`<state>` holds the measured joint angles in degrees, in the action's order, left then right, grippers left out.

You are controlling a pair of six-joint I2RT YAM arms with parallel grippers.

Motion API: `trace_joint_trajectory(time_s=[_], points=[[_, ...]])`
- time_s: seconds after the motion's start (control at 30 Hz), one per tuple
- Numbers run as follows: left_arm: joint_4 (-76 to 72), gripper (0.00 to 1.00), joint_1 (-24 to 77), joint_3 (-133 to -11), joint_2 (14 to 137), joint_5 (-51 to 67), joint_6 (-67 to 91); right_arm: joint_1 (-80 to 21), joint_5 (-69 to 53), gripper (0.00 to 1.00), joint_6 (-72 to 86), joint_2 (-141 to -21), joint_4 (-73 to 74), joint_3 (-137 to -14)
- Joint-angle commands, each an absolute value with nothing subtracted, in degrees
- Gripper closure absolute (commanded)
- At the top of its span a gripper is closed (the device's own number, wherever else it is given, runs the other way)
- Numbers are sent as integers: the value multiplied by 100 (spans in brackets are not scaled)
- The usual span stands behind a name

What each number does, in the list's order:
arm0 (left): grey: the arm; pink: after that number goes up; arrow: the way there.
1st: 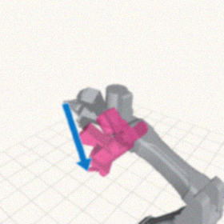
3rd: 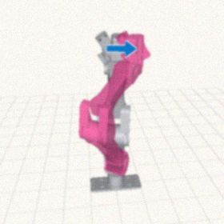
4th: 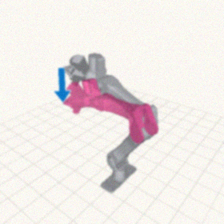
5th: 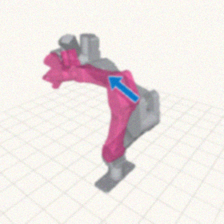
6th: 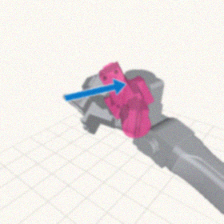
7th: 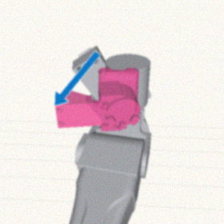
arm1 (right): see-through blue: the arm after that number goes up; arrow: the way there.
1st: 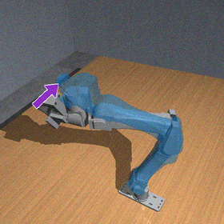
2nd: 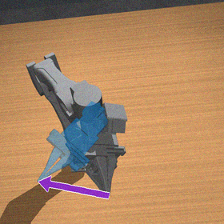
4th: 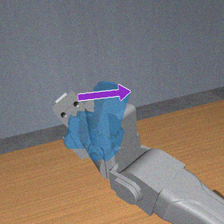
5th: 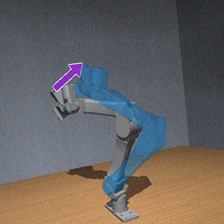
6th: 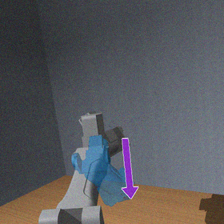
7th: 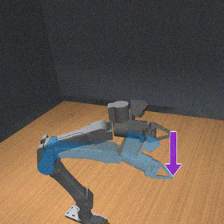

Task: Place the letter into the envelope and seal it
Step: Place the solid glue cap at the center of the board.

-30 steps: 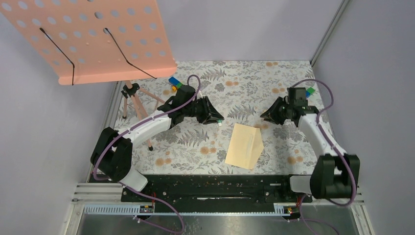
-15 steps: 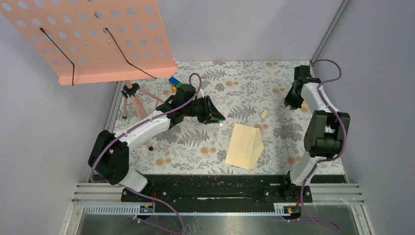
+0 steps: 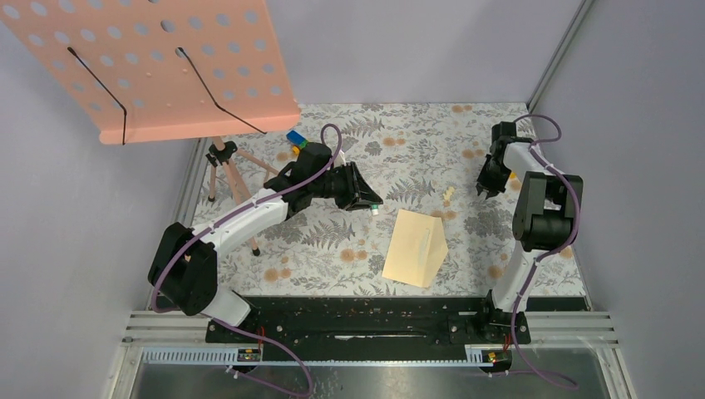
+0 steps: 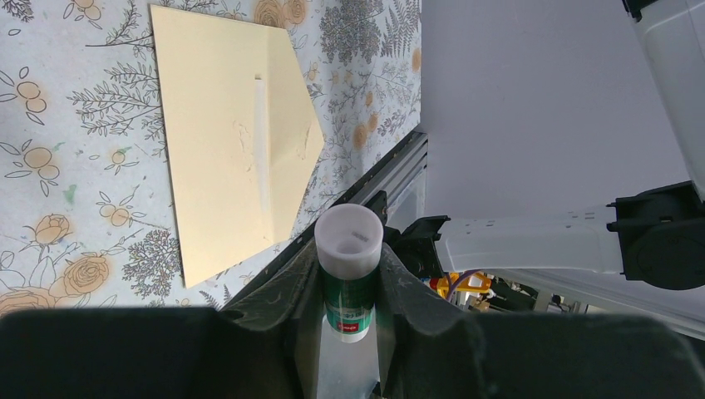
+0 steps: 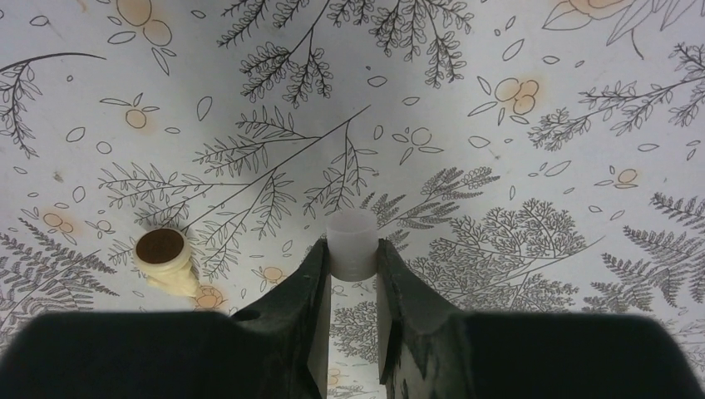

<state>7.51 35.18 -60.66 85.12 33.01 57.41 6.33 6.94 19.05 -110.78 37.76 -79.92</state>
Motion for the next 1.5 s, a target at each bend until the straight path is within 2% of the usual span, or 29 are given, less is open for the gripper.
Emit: trace_joint_trajectory(time_s=[0.0,0.17,0.27,0.5,0.77,0.97,1.17,1.47], points=[[575,100,3528,-6160,8315,3408,5726,627,277,99,1625,-11062,3461,-7887],[576,100,3532,-6127,8322,3397,5723,580,-612,97,1582,-10867,2933,-7618],[580,100,3531,-6112,8355,3400,5730,551,-641,91,1606,-11039,3096,-7829],[589,100,3533,-6148,8401,3387,5755,505,-846,88,1690,-11425,3255,-8264],[668,100,3528,-6300,8467,3407,5748,370,-774,78,1733,-11831,3702,-8655],[718,100,3529,-6283,8498,3405,5740,360,-728,71,1757,-11822,3715,-8643],[780,100,3532,-6280,8458,3273,5733,360,-769,59,1711,-11790,3701,-8607],[975,100,3533,-6325,8465,3172,5654,352,-945,54,1719,-11495,3386,-8207]])
